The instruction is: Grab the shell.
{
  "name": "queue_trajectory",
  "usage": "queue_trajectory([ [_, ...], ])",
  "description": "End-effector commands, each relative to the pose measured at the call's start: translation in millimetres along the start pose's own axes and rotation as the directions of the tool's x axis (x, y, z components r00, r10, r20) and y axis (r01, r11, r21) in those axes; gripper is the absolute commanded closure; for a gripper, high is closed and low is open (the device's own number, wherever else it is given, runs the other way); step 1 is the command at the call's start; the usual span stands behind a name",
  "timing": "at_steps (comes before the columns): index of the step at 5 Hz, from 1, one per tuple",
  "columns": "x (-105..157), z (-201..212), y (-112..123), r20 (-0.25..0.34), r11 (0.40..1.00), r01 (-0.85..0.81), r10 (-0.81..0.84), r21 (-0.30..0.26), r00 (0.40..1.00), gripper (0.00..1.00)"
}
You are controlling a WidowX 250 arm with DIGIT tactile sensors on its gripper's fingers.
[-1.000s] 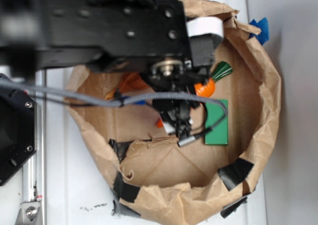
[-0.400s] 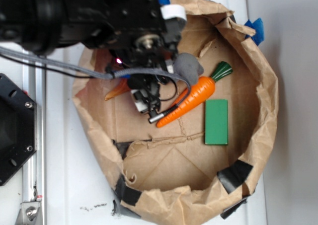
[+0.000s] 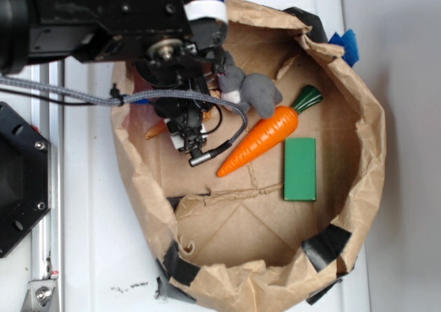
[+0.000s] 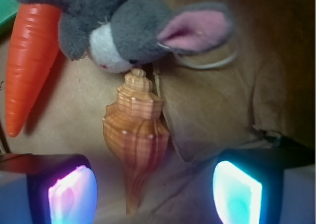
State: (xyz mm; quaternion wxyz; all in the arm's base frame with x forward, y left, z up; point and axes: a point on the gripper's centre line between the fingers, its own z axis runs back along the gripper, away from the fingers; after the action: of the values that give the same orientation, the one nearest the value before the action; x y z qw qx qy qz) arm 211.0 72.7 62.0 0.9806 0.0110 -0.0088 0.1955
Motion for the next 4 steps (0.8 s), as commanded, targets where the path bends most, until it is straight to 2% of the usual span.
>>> queue_trajectory([
  [1,14.8,-18.2,-9.2,-0.012,0.999,0.03,-0.03,0.021,0.999,0.0],
  [2,20.3,-19.9,-11.3,-0.01,0.998,0.037,-0.036,0.041,0.999,0.0],
  [3,18.2,-21.1,-11.1,0.004,0.998,0.016,-0.016,0.065,1.0,1.0],
  [4,14.4,-18.1,-11.2,0.025,0.997,0.034,-0.036,0.064,0.999,1.0],
])
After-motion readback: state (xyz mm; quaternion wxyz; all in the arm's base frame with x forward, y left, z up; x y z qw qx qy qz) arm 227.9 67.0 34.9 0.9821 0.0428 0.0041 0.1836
